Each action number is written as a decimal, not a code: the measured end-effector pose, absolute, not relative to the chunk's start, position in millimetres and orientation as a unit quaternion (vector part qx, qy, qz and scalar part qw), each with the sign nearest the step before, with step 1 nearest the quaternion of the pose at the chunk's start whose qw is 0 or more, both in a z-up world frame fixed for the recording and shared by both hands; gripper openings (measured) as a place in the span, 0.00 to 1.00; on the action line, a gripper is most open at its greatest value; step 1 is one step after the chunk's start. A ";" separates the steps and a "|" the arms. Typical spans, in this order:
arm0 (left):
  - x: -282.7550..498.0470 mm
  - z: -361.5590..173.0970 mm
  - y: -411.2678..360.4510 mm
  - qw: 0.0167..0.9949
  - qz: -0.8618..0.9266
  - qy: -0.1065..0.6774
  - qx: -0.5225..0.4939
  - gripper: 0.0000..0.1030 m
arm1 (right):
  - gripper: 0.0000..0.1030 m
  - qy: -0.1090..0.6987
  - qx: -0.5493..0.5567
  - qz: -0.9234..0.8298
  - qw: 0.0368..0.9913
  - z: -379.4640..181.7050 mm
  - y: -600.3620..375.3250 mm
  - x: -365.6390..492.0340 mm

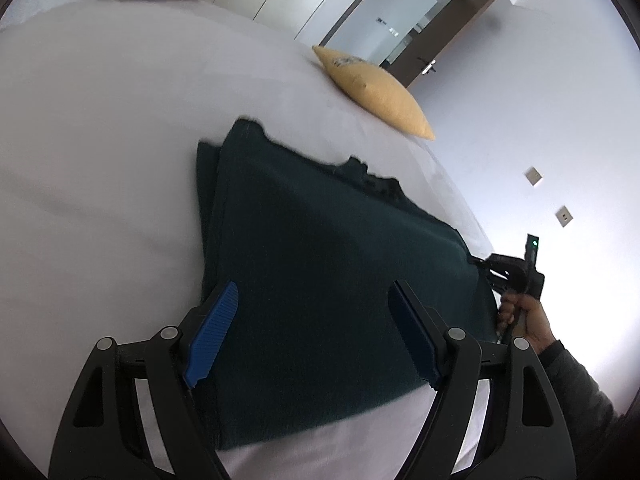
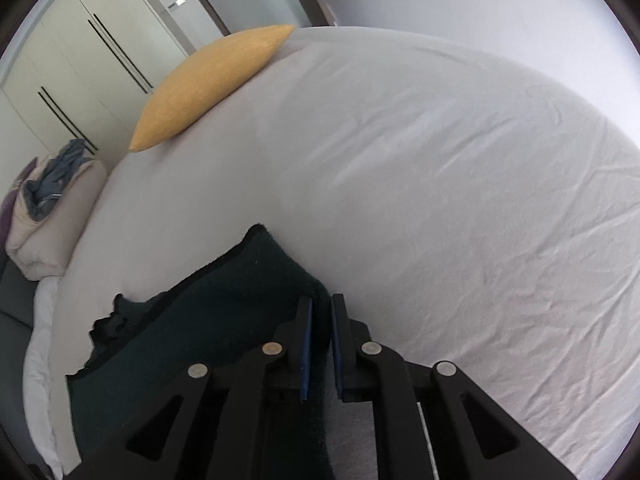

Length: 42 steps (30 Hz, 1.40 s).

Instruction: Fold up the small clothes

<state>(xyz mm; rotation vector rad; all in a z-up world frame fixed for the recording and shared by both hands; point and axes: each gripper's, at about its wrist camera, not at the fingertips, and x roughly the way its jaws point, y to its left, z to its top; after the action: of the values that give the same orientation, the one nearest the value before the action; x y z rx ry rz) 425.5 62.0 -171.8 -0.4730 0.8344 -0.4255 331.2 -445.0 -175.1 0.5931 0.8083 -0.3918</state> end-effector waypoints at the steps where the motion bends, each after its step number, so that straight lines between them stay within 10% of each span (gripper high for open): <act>1: 430.8 -168.6 60.0 0.866 -0.206 0.396 -0.224 0.75 | 0.20 0.384 0.289 -0.179 0.859 -175.6 -446.6 329.1; 5: 451.8 -171.5 41.1 0.870 -0.198 0.412 -0.186 0.75 | 0.63 0.369 0.261 -0.222 0.864 -146.5 -433.6 309.6; 17: 418.2 -200.7 -5.2 0.871 -0.149 0.468 -0.005 0.74 | 0.56 0.384 0.277 0.082 0.877 -189.3 -301.8 271.6; 36: 442.6 -137.4 -21.8 0.880 -0.189 0.425 -0.097 0.73 | 0.58 0.343 0.351 0.118 0.863 -145.1 -312.4 259.8; 42: 495.4 -193.8 -49.6 0.860 -0.190 0.471 -0.050 0.73 | 0.53 0.416 0.349 0.153 0.825 -191.5 -266.5 308.7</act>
<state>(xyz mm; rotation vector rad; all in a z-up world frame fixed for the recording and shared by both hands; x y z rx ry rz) 495.4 -49.6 -193.8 -0.1044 0.9888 -0.3979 308.7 -266.5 -191.5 0.7420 0.8849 0.3249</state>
